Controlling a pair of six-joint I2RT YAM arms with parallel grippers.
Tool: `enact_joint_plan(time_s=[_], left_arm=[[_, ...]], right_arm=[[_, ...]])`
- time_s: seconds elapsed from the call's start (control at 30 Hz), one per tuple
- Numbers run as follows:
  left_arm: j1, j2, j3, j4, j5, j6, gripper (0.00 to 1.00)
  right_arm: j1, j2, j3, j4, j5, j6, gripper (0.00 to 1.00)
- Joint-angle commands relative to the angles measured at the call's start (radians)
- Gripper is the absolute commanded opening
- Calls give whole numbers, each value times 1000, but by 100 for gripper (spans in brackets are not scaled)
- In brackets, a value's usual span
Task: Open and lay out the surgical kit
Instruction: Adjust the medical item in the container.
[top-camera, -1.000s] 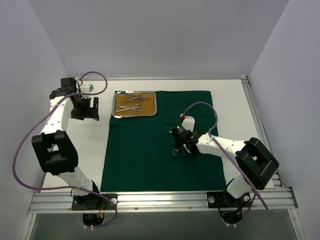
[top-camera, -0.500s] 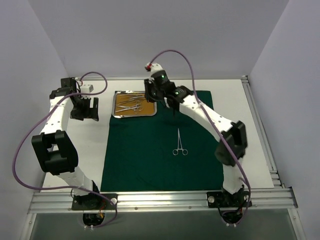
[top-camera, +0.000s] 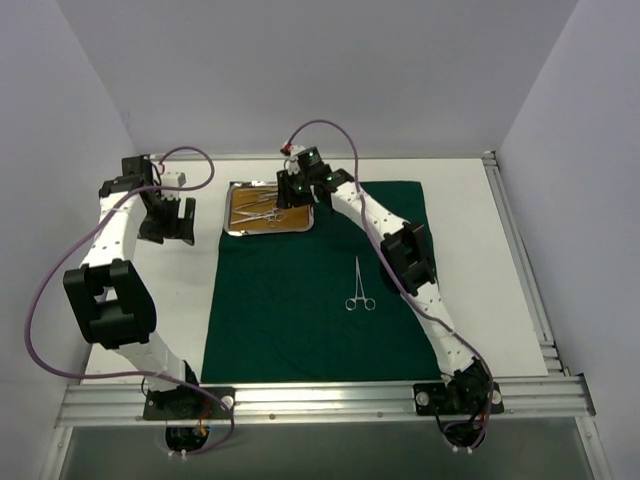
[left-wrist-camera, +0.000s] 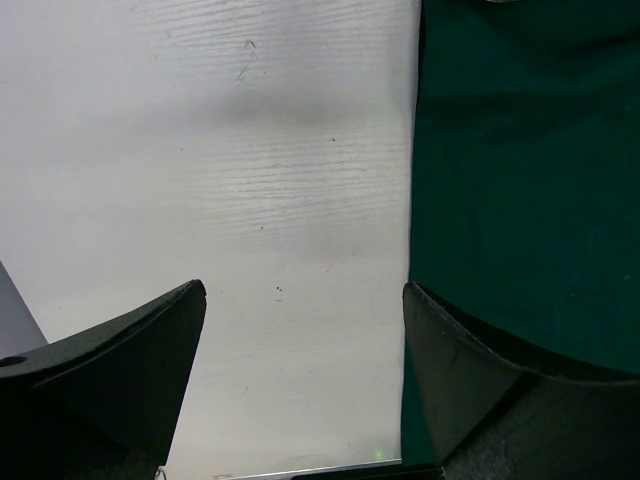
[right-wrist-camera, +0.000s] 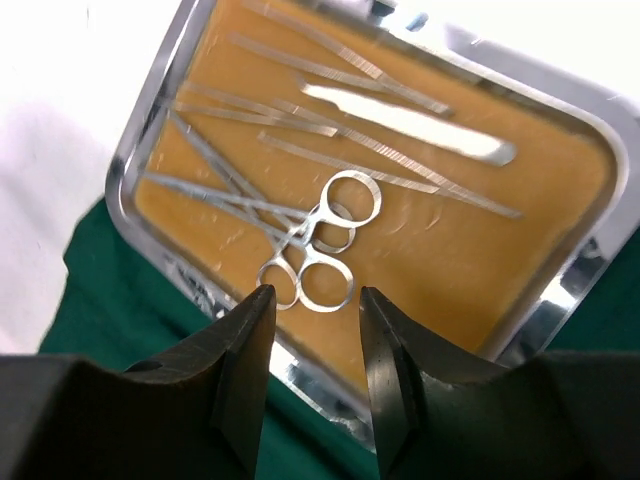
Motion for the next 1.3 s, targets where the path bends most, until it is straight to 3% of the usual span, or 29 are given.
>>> enact_joint_plan(time_s=[0.0, 0.2, 0.43, 0.77, 1.27], left_arm=[[10, 17, 34, 1, -6, 6, 89], [11, 30, 36, 7, -12, 9, 89], [17, 34, 36, 7, -12, 9, 89], [20, 37, 37, 7, -12, 9, 89], [20, 33, 33, 7, -12, 9, 89]], right_arm=[[-31, 6, 25, 114, -103, 96, 36], [-39, 66, -4, 126, -160, 126, 37], [-54, 101, -24, 160, -230, 174, 29], [-71, 77, -158, 258, -311, 261, 27], [-85, 28, -267, 283, -334, 258, 25]])
